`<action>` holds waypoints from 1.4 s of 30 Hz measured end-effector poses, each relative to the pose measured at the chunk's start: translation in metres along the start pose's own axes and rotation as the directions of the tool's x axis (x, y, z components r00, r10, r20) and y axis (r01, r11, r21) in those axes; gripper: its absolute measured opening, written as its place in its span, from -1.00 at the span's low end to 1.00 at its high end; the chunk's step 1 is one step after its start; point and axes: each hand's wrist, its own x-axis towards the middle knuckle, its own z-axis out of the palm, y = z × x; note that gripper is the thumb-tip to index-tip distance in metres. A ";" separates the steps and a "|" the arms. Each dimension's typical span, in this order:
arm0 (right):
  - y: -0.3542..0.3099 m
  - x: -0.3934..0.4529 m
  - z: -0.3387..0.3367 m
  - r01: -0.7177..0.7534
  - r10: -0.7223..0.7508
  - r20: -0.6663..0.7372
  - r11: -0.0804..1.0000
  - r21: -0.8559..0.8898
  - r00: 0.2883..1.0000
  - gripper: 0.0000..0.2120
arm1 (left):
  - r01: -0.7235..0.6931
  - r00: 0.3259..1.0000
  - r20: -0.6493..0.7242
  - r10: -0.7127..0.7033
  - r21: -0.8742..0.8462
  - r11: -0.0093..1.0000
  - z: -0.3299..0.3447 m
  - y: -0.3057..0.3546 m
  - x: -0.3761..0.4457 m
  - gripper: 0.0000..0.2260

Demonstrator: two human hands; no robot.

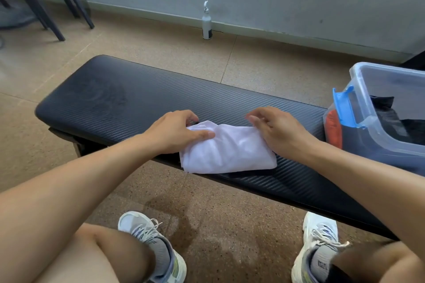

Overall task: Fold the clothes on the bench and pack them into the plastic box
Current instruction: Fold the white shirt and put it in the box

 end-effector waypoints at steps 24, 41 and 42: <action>-0.040 -0.041 -0.004 0.206 -0.224 -0.073 0.959 -0.195 0.972 -0.69 | -0.487 0.849 -0.358 0.389 -0.245 0.839 -0.001 0.045 -0.022 -0.81; 0.066 -0.099 -0.197 -0.201 0.196 -0.773 0.975 0.091 0.604 -0.79 | -0.737 0.667 -0.343 0.661 -0.178 0.652 0.042 0.244 0.005 -0.33; 0.080 -0.104 -0.200 -0.240 0.258 -0.760 0.961 0.137 0.597 -0.80 | -0.745 0.659 -0.303 0.689 -0.135 0.653 0.048 0.262 0.010 -0.34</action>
